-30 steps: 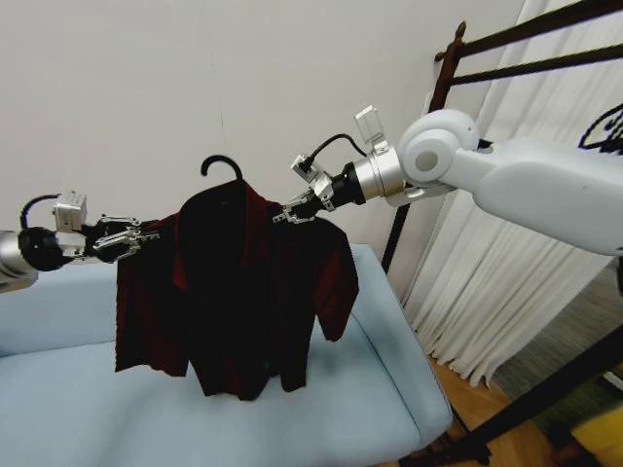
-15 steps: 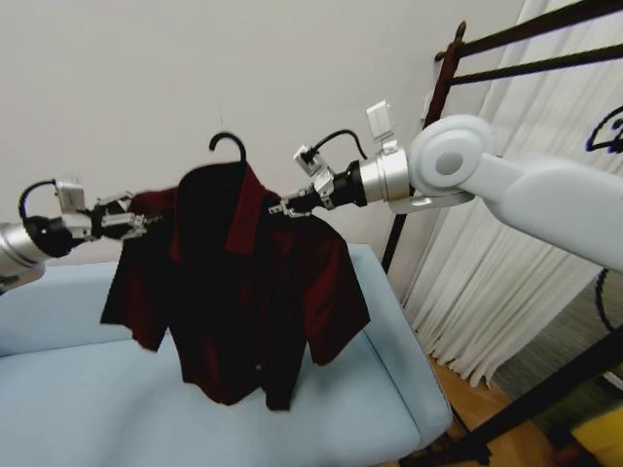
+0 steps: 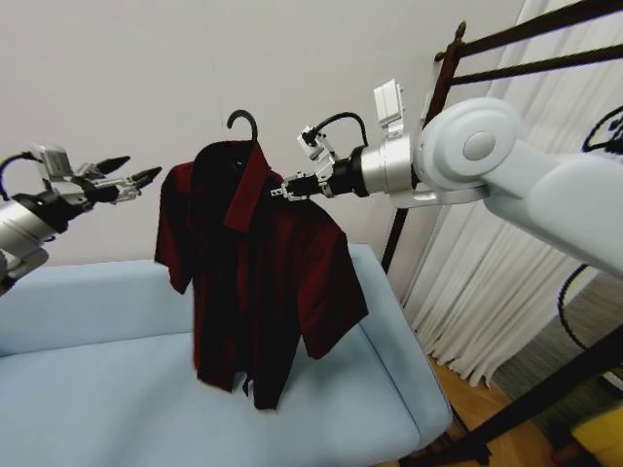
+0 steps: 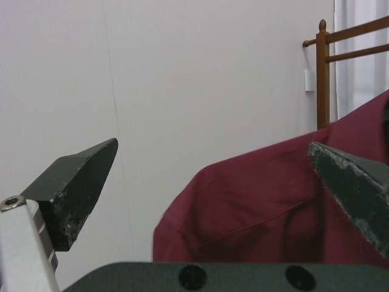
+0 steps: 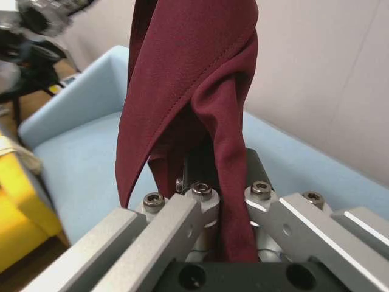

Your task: Pick up the clothes from the sofa and hang them on the clothes hanger.

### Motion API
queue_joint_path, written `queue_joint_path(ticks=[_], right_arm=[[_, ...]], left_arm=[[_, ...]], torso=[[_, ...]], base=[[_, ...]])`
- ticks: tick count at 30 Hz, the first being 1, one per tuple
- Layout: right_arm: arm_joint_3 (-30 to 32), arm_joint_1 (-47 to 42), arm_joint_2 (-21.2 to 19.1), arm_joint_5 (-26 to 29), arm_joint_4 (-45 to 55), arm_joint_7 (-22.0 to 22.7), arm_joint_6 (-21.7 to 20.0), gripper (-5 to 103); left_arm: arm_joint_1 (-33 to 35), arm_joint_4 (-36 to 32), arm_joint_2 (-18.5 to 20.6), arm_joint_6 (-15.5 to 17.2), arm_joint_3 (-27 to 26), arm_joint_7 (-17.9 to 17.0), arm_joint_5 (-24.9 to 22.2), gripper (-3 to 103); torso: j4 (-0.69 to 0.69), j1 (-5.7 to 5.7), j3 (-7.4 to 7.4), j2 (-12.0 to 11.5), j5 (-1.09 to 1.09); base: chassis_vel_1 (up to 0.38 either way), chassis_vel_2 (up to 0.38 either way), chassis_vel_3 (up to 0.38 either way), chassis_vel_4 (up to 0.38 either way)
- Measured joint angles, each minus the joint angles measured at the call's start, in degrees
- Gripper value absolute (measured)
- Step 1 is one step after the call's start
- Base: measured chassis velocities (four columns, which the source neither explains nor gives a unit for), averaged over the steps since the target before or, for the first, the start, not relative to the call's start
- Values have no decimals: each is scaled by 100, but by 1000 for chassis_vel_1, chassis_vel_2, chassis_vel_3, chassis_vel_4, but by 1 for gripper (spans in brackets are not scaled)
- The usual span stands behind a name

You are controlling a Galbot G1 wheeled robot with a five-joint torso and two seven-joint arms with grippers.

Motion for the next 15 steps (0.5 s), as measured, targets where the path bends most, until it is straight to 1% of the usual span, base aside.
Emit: queue_joint_path(ticks=[1,2,3,4,7,9,10,12,13,15], right_arm=[[36,0,78,-33,-16,166,-26,2],[90,-4,157,-18,-22,337,-48,2],[119,-9,201,-3,-23,430,-57,2],[119,-9,201,-3,-23,430,-57,2],[168,-13,336,20,-39,637,-91,2],[169,-15,361,20,-45,659,-92,2],[169,-16,364,20,-46,662,-92,2],[201,-47,499,18,-78,695,-93,2],[226,-58,555,19,-79,701,-93,2],[240,-60,592,23,-82,701,-97,2]], left_arm=[[-50,-192,3,103,33,-301,-178,100],[-71,-331,3,150,65,-474,-280,100],[-74,-413,2,166,83,-551,-338,100],[-74,-413,2,166,83,-551,-338,100],[-50,-714,-44,242,117,-754,-540,100],[-42,-777,-59,265,118,-801,-593,100],[-40,-794,-63,270,118,-813,-608,103],[-3,-958,-116,306,158,-870,-699,100],[16,-979,-134,309,177,-867,-699,96],[33,-994,-147,310,189,-867,-691,97]], torso=[[0,0,0,0,1],[0,0,0,0,0],[0,0,0,0,0],[0,0,0,0,0],[0,0,0,0,-1],[0,0,0,0,-1],[0,0,0,0,-1],[-1,0,0,0,1],[0,0,0,0,0],[0,0,0,0,0]], base=[[0,0,0,0],[0,0,0,0],[0,0,0,0],[0,0,0,0],[0,0,0,0],[0,0,0,0],[0,0,0,0],[0,0,0,0],[0,0,0,0],[0,0,0,0]])
